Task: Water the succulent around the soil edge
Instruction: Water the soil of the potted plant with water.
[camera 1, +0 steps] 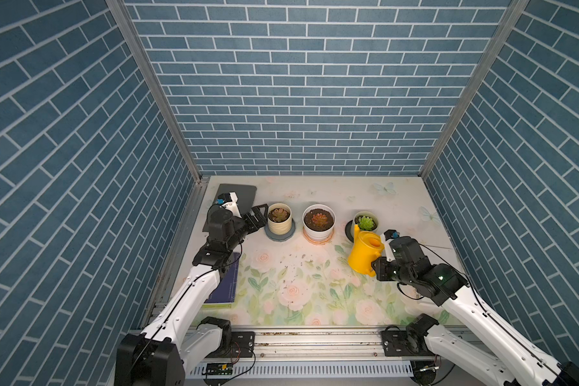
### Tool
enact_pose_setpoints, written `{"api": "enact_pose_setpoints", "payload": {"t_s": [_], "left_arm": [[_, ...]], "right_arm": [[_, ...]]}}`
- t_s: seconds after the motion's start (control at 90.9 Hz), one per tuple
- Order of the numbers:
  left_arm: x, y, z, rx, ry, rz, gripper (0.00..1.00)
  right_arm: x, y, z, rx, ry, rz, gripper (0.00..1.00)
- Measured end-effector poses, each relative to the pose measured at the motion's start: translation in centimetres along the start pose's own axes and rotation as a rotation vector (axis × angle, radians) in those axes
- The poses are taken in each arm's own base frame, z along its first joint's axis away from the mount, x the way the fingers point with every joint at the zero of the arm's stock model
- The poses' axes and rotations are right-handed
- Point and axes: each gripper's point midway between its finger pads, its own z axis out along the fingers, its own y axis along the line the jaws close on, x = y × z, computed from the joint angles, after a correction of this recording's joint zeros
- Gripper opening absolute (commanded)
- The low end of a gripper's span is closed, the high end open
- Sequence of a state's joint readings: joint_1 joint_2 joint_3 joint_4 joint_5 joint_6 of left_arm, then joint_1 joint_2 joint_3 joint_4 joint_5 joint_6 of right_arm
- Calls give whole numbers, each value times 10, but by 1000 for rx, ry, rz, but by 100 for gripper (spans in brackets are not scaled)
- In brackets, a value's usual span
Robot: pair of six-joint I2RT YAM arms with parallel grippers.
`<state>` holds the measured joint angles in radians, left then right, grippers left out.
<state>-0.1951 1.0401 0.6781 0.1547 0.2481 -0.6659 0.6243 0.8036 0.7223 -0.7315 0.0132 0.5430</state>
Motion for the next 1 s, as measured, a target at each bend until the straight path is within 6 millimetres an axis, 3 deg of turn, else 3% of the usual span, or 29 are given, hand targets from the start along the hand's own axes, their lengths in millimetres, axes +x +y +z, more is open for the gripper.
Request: {"api": "enact_pose_setpoints", "payload": {"t_s": [0.462,1.001], "left_arm": [[1,1,1,-2,2,-1,100],[1,0,1,0,5,0,100]], "right_arm": [[1,0,5,25,40,-29,0],[-14,32,9,-30,89,-185,0]]}}
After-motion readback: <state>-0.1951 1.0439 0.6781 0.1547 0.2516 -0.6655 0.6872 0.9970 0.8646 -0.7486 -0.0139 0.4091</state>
